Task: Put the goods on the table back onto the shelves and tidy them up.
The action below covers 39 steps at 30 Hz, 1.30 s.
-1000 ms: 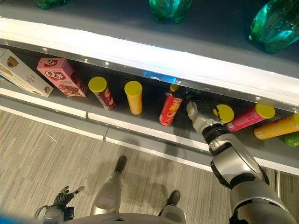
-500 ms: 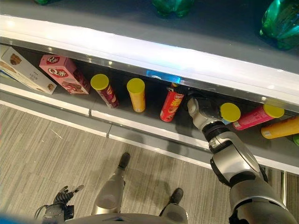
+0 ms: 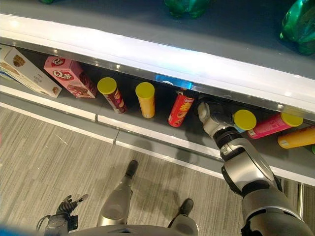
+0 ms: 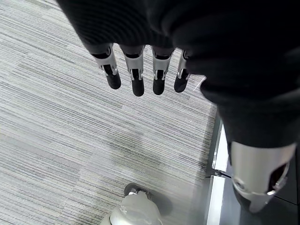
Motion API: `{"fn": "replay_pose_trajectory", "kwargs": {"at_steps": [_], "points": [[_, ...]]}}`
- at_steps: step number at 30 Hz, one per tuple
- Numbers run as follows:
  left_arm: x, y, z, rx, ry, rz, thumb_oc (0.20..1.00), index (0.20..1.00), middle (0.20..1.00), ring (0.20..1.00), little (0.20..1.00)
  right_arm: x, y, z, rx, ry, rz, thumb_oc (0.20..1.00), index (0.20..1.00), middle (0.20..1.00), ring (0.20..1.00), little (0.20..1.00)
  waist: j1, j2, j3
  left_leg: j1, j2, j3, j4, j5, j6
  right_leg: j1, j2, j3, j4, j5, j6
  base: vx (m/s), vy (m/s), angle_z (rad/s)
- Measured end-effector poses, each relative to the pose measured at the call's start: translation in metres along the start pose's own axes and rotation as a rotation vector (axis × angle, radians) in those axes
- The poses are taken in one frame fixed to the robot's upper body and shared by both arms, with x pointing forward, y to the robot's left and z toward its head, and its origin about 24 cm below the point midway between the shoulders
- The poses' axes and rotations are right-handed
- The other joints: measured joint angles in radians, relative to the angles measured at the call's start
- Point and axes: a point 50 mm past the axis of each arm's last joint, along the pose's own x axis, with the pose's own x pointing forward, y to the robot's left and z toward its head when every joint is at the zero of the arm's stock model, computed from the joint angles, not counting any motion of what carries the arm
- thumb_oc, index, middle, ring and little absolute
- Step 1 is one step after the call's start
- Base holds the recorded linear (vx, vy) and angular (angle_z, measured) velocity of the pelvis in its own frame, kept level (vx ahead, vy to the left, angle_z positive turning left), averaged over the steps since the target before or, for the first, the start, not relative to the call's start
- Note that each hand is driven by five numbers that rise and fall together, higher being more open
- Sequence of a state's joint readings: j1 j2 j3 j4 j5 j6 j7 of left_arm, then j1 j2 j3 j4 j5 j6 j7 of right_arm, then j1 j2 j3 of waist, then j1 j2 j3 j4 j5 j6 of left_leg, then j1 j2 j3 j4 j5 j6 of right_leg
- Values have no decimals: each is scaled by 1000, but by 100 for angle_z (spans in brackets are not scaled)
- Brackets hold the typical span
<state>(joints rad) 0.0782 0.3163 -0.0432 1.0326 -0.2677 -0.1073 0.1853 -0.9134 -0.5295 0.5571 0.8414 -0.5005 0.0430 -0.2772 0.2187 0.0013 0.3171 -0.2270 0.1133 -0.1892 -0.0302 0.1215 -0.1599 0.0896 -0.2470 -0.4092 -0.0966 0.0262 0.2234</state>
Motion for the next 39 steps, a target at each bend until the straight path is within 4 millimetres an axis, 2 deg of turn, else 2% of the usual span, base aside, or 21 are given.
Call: {"fn": "replay_pose_trajectory", "kwargs": {"at_steps": [10, 21, 39], "points": [[1, 0, 2, -1, -3, 3, 1000, 1000, 1000, 1000, 1000, 0, -1, 1, 2, -6, -3, 200, 200, 200, 200, 200, -6, -3, 2, 0, 0, 0, 0, 0, 0, 0, 0, 0, 0, 0, 0, 0, 0, 0], [2, 0, 4, -12, -7, 11, 1000, 1000, 1000, 1000, 1000, -6, -13, 15, 90, -70, -88, 200, 200, 200, 200, 200, -26, -11, 15, 0, 0, 1, 1, 0, 0, -1, -2, 0, 0, 0, 0, 0, 0, 0], [2, 1, 4, -12, 2, 16, 1000, 1000, 1000, 1000, 1000, -20, -4, 16, 131, -93, -101, 200, 200, 200, 200, 200, -28, -11, 19, 0, -3, 2, 1, 0, 0, -1, -4, 1, 0, 0, 0, 0, 0, 0]]}}
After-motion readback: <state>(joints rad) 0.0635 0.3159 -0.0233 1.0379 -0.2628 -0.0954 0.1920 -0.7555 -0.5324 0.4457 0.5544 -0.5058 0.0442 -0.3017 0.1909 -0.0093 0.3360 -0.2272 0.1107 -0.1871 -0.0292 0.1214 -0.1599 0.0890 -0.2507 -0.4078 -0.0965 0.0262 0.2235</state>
